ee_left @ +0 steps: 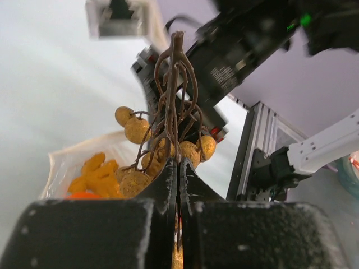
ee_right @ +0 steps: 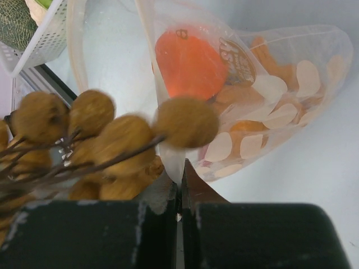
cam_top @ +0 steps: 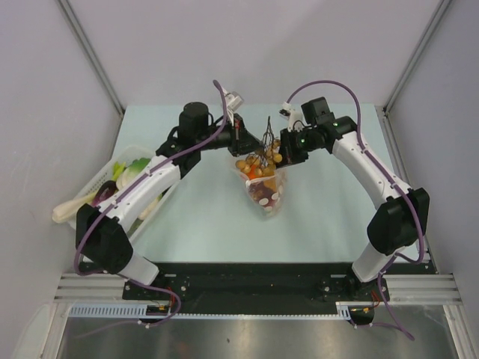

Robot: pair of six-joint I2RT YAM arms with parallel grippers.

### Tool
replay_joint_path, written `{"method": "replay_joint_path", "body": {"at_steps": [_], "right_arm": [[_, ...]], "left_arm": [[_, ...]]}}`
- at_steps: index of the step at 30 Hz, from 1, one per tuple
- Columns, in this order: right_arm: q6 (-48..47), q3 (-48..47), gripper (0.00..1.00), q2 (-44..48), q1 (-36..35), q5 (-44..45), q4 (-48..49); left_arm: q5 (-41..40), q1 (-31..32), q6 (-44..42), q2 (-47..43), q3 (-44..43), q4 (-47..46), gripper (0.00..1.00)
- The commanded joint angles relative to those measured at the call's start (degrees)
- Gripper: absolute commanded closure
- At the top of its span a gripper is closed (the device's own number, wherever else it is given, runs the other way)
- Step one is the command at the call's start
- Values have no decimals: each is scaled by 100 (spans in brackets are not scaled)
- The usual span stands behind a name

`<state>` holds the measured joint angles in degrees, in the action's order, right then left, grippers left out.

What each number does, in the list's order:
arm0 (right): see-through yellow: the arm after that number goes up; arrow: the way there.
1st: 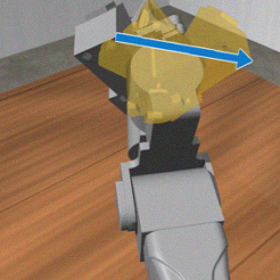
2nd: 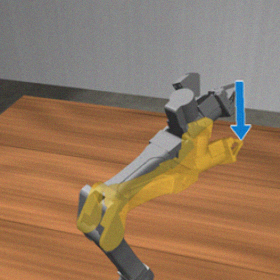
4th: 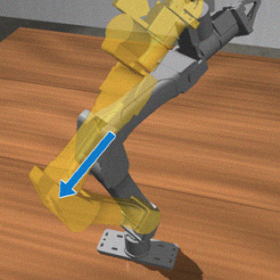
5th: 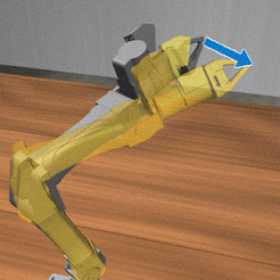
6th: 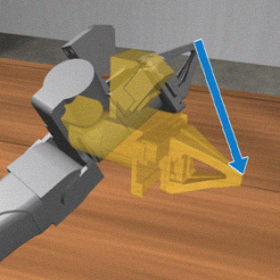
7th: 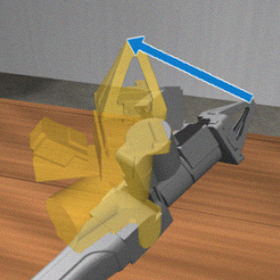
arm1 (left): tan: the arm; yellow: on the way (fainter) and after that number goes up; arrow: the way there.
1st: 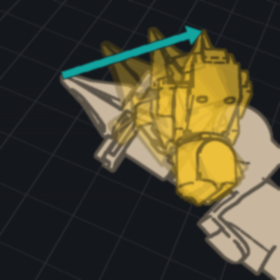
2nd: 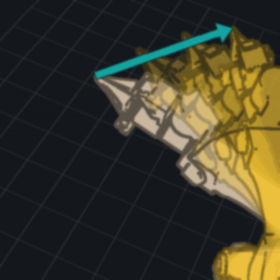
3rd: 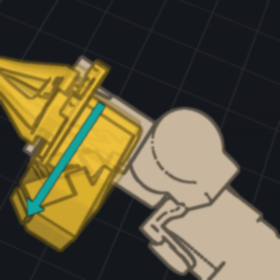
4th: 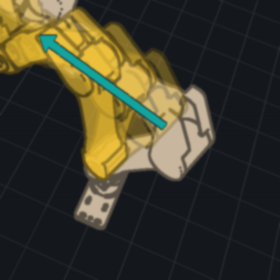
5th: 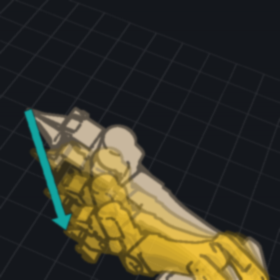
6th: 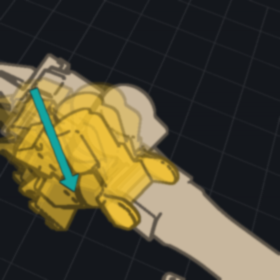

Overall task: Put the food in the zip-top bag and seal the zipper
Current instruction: Place the fake fruit in the zipper food storage bag.

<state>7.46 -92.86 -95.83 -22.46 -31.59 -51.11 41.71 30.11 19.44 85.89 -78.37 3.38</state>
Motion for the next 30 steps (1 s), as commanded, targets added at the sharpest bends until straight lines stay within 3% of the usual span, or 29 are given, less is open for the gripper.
{"method": "replay_joint_path", "body": {"at_steps": [1,8,13,21,30], "right_arm": [[-17,75,100,363,40,-75,31],[-96,180,100,408,40,-163,40],[-105,198,100,363,40,-172,22],[-61,198,100,346,75,-233,49],[-34,180,100,249,84,-295,75]], "left_arm": [[-224,21,-1,-54,418,-444,100],[-1269,21,-362,-301,1166,-522,100],[-2192,30,-196,208,648,-382,100],[-1729,197,-608,-168,1306,-663,100],[-1597,180,-863,-985,832,-1023,100]]}}
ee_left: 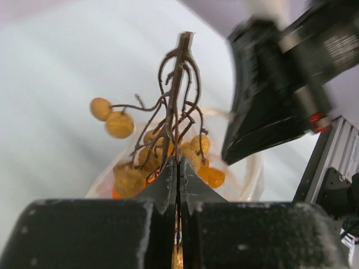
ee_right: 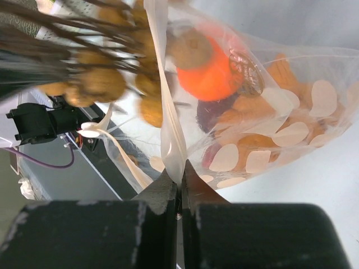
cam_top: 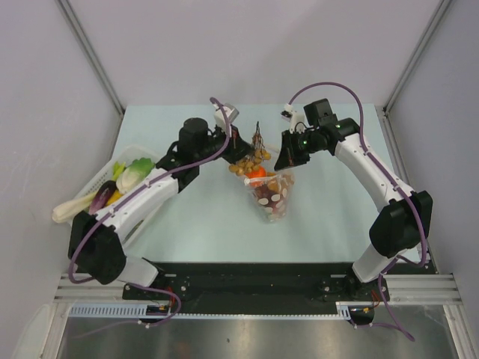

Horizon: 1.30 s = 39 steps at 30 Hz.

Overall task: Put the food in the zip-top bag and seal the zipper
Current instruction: Place the fake fruit in the zipper food storage bag.

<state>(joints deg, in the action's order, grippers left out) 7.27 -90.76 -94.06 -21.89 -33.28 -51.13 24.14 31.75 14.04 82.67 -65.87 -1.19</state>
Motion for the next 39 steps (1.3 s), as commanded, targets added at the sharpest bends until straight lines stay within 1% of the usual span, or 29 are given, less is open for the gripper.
{"method": "replay_joint_path", "body": {"at_steps": [1,3,5,7,11,18,24,28,33,35,36,38,39], "right_arm": [[-15,-21,100,63,27,-135,77],[3,-29,100,55,36,-188,86],[11,-56,100,54,36,-232,104],[29,-73,100,28,53,-258,112],[29,-126,100,19,53,-276,104],[-59,-144,100,19,53,-276,86],[-331,-144,100,81,-43,-249,-19],[-489,-135,100,142,-149,-145,-81],[-560,-135,100,169,-228,-74,-81],[-560,-126,100,178,-228,-82,-72],[-560,-135,100,178,-228,-100,-63],[-560,-126,100,169,-237,-118,-63],[-560,-135,100,169,-237,-109,-63]], "left_arm": [[326,7,-367,-761,-392,-688,100],[503,16,-534,-972,-252,-812,100],[942,16,-778,-1034,-172,-804,100],[1459,16,-981,-990,-225,-428,100],[1997,16,-1387,-990,-208,22,100],[2060,7,-1975,-744,-576,971,100],[2060,7,-2748,-288,-1164,1918,100],[2025,16,-3144,47,-1586,2351,100],[2244,7,-3627,345,-1930,2842,100],[2139,7,-3576,390,-1965,2783,100],[2104,7,-3480,399,-1939,2547,100],[1771,7,-2953,346,-1685,2055,100],[1648,7,-2464,285,-1536,1409,100]]}}
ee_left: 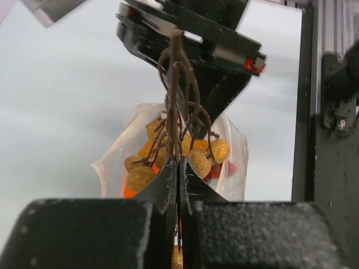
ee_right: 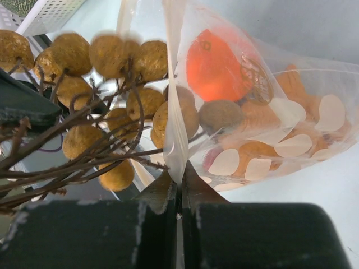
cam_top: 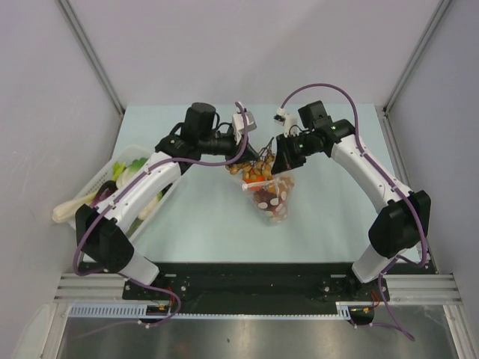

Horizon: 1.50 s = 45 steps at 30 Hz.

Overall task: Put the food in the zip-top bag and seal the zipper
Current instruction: Place the fake fruit in the zipper food storage bag.

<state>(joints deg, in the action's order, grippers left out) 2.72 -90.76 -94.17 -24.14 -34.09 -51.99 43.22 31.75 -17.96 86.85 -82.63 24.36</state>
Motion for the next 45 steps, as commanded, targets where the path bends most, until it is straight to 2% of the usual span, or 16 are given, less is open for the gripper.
{"method": "replay_joint_path", "body": {"at_steps": [1,3,7,10,11,15,18,21,25,28,31,36,40,41,44,45], "right_arm": [[-96,-135,100,171,-12,-37,31],[-70,-135,100,162,-3,-45,31],[-44,-152,100,153,6,-89,39],[-26,-170,100,136,6,-142,57],[9,-170,100,127,-3,-194,83],[97,-179,100,83,15,-274,127],[132,-196,100,39,23,-300,145],[167,-223,100,4,23,-309,171],[229,-328,100,-93,23,-379,233],[290,-459,100,-180,41,-458,250],[343,-556,100,-216,85,-642,285],[501,-373,100,-49,217,-889,654],[598,-249,100,83,252,-1169,909],[642,-223,100,92,269,-1205,962],[659,-205,100,144,261,-1372,1147],[651,-179,100,162,269,-1416,1234]], "left_arm": [[-366,7,976,-150,429,-1466,100],[-569,16,1528,-81,685,-2090,100],[-824,51,2058,69,1064,-2706,100],[-1341,68,2699,43,1521,-3427,100],[-1786,103,2910,43,1626,-3725,100],[-2693,261,4200,95,1786,-3781,100],[-3082,437,4930,87,1855,-3684,100],[-3170,508,5450,-27,1978,-3807,99],[-3530,657,5592,-151,2242,-4035,97],[-3383,745,5934,-142,2523,-4185,93],[-3189,815,5883,-89,2629,-3809,92],[-3347,807,5470,-273,2998,-3438,89],[-3101,807,4821,-388,2928,-3166,86],[-2622,798,4601,-388,2780,-3165,84],[-2135,781,3889,-467,2306,-2604,77],[-1751,763,3713,-519,2226,-2316,71]]}}
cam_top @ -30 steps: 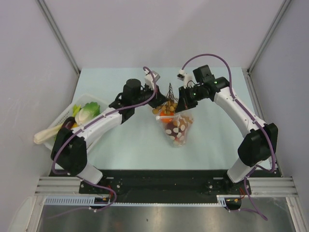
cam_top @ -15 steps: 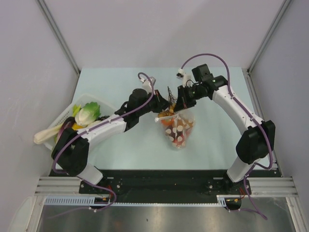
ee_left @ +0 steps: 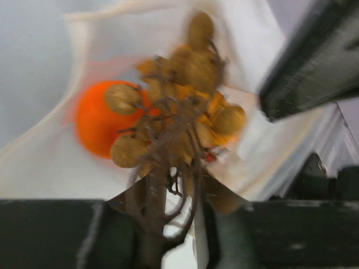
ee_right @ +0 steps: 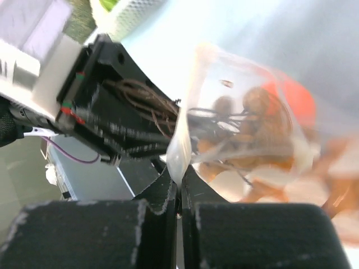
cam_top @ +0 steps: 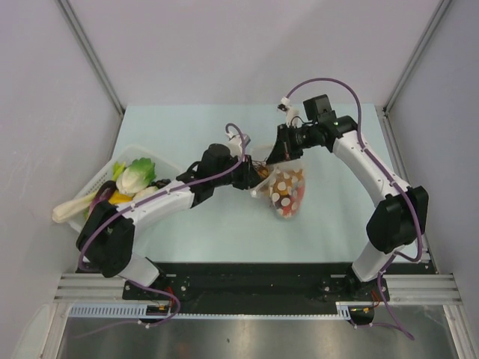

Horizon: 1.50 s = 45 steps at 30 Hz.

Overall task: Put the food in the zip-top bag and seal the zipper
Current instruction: Place the fake fruit in the zipper food storage bag.

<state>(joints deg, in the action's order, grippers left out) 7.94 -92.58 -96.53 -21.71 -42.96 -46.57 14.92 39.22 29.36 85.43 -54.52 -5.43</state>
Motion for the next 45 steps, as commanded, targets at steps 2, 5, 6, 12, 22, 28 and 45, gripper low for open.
{"method": "replay_joint_path", "body": {"at_steps": [2,5,6,12,22,28,45], "right_arm": [[93,20,100,477,18,-652,780],[23,187,100,679,27,-819,965],[-47,231,100,723,36,-854,1017],[-206,547,100,811,71,-1108,1053],[-100,706,100,680,53,-1469,1326],[-170,706,100,758,1,-1487,1229],[-671,794,100,1040,-473,-1188,957]], "left_arm": [[1407,-28,-1712,-517,-935,1086,65],[1820,-186,-2486,-719,-1296,2062,50],[2126,-396,-2654,-790,-1341,2420,42],[3517,-1320,-4584,-1343,-1657,4087,21],[3518,-1128,-8534,-2100,-833,4833,21],[2957,-732,-8483,-1995,-270,3586,27],[2693,-679,-9186,-2523,134,3980,37]]}}
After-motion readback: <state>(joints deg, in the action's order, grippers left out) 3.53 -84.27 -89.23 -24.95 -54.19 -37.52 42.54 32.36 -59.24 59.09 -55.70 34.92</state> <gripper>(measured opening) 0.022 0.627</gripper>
